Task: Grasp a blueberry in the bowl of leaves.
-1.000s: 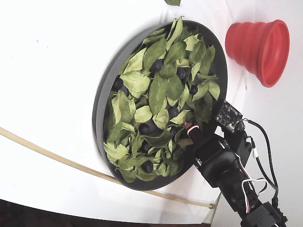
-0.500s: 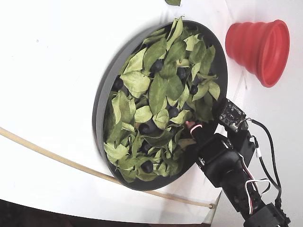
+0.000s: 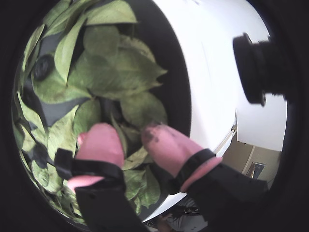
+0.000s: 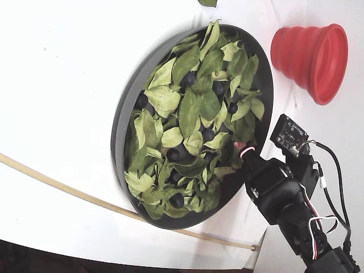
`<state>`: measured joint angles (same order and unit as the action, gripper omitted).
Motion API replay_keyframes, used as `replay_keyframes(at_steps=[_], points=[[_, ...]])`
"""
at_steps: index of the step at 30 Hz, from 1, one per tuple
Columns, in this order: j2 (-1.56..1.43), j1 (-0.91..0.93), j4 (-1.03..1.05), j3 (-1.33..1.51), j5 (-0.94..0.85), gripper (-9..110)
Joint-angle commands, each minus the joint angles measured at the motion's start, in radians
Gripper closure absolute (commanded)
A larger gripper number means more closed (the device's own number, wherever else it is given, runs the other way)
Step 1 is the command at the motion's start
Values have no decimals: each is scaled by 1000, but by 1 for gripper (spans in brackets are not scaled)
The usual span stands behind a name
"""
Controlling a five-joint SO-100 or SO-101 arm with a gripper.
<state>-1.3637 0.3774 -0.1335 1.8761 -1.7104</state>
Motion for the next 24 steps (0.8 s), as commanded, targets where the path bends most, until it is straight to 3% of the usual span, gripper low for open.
replay_keyframes(at_steps=[1, 24], points=[[-127, -3, 11, -5, -12, 91], [-235, -32, 84, 31, 6, 91]])
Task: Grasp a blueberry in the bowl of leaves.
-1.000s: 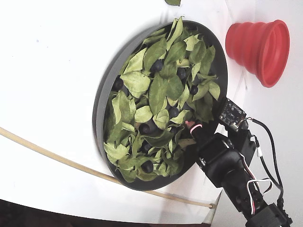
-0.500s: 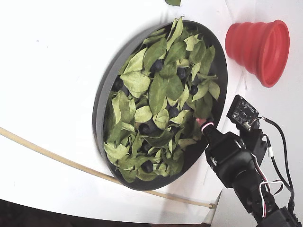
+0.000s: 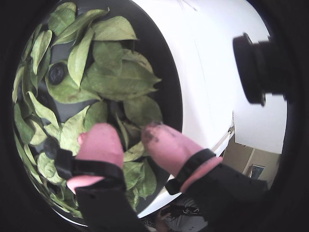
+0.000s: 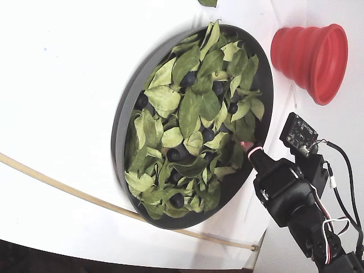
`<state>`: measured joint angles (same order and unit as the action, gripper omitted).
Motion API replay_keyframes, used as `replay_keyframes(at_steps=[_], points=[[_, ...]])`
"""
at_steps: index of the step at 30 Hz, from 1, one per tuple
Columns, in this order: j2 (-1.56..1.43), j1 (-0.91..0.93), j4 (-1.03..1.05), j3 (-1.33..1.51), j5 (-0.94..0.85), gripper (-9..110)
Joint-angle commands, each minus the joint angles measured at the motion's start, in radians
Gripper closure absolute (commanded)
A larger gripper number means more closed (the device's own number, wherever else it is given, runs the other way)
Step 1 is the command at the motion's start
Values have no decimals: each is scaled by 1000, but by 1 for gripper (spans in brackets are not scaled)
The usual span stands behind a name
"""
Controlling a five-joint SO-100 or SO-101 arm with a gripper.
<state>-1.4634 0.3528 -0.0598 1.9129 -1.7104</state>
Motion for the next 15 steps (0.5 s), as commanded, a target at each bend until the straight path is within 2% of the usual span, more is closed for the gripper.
replay_keyframes(at_steps=[1, 15], points=[[-141, -11, 15, -6, 8, 91], [-178, -31, 32, 25, 15, 91]])
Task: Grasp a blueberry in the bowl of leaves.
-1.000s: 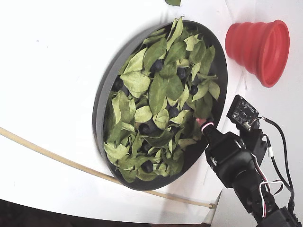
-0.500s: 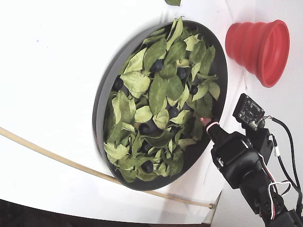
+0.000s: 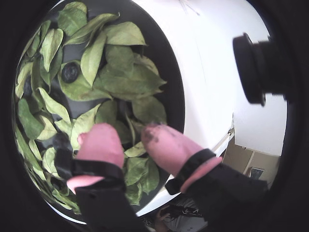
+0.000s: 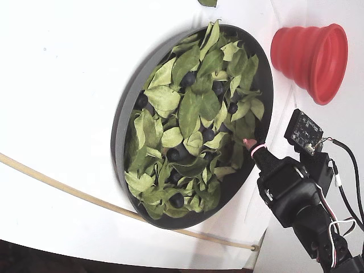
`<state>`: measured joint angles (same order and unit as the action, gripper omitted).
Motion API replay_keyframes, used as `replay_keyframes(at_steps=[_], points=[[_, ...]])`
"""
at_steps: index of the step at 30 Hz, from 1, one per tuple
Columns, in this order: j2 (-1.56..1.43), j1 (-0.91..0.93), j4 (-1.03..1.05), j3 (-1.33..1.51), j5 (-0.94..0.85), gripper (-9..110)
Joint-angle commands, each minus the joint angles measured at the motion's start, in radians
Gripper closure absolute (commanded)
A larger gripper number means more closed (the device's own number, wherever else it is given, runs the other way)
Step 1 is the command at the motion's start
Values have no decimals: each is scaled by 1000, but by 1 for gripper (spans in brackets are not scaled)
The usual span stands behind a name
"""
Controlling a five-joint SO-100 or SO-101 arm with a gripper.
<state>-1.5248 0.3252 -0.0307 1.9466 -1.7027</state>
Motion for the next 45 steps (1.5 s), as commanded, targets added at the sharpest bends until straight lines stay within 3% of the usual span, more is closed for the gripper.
replay_keyframes(at_steps=[1, 45], points=[[-118, -5, 5, -9, 9, 91], [78, -44, -120, -106, 132, 88]])
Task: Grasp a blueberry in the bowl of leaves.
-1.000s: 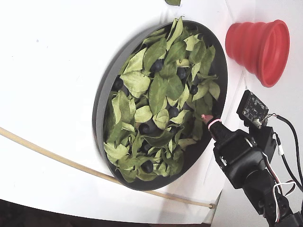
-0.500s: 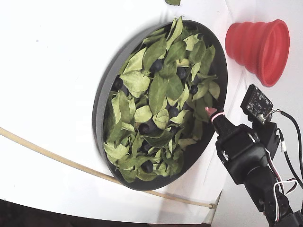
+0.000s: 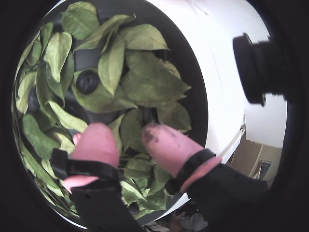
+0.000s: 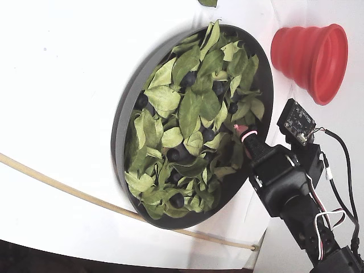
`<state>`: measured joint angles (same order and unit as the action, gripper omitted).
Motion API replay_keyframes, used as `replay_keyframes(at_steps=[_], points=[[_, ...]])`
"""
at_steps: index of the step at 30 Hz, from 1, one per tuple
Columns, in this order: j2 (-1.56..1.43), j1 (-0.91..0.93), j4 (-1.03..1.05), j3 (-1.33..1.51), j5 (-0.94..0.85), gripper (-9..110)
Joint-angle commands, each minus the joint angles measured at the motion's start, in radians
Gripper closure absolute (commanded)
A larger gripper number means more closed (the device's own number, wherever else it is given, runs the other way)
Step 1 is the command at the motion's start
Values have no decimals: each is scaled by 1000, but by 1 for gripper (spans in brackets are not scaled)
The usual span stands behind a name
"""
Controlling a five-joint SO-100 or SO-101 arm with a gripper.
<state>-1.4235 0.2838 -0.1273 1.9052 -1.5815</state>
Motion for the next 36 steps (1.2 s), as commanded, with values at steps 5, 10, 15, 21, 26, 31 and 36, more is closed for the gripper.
replay_keyframes(at_steps=[5, 10, 15, 21, 26, 31, 36], points=[[5, -9, -35, -94, 44, 87], [31, -17, -49, -115, 67, 87], [54, -23, -61, -141, 87, 87], [78, -25, -66, -169, 106, 87], [101, -28, -69, -192, 120, 86], [120, -35, -69, -215, 138, 86], [137, -38, -75, -238, 166, 86]])
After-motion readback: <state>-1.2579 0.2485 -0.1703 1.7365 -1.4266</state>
